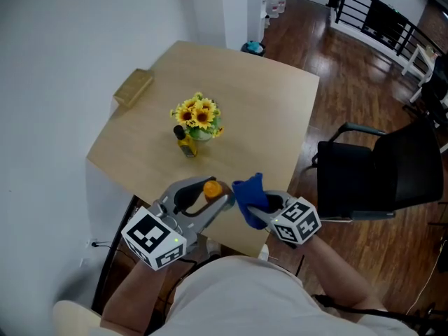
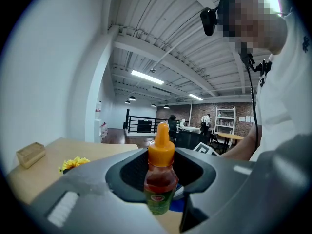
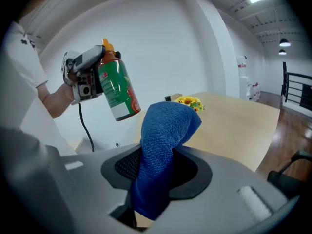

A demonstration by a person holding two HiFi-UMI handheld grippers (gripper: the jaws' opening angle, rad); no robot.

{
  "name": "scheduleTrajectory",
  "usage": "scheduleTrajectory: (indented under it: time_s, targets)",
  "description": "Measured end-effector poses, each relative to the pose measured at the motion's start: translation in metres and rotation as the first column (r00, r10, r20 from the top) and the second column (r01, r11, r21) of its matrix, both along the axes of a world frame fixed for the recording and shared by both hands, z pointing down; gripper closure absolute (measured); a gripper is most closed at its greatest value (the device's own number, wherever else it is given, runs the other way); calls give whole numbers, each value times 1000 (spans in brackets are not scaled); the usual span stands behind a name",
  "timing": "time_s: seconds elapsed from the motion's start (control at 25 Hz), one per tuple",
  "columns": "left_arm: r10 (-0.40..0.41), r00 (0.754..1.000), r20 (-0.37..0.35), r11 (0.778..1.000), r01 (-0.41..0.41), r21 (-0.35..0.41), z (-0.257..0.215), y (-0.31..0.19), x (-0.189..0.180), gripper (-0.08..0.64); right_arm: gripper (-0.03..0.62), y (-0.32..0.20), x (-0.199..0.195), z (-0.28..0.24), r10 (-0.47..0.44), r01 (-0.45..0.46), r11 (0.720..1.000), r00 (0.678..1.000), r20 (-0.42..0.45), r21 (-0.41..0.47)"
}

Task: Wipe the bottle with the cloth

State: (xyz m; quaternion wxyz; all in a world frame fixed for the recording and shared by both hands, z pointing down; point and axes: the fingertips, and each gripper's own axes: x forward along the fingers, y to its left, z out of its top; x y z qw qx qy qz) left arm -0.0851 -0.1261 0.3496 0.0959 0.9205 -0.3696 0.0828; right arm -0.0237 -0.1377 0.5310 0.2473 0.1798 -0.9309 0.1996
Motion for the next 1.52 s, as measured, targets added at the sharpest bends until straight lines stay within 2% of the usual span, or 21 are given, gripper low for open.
scheduleTrajectory:
  time_s: [0.2,0.52,0.64,0.8,1.08,1.52]
  targets:
    - [1,1000,6,1000,-1,3,3,-11,-5,399,434,21,-28,-7,-59,64,995,996,74,-73]
    - [2,1000,18,1000,-2,-5,24,-34,-19,399,434,66,-21,-6,-99,106,987,993,65,-117]
    - [4,1000,29,1000,-4,-21,41,-48,-20,399,434,72,-1,-10,-43,48,993,998,51,-109]
    - [-14,999,44,999,15,-34,74,-77,-24,399,434,68,33,-14,91,-86,990,995,41,-109]
    - [-67,995,75,997,69,-31,137,-140,-27,399,434,67,76,-24,292,-289,949,957,4,-125]
    - [-164,978,127,982,175,-74,221,-227,-47,399,434,74,89,-33,430,-431,891,902,-38,-144]
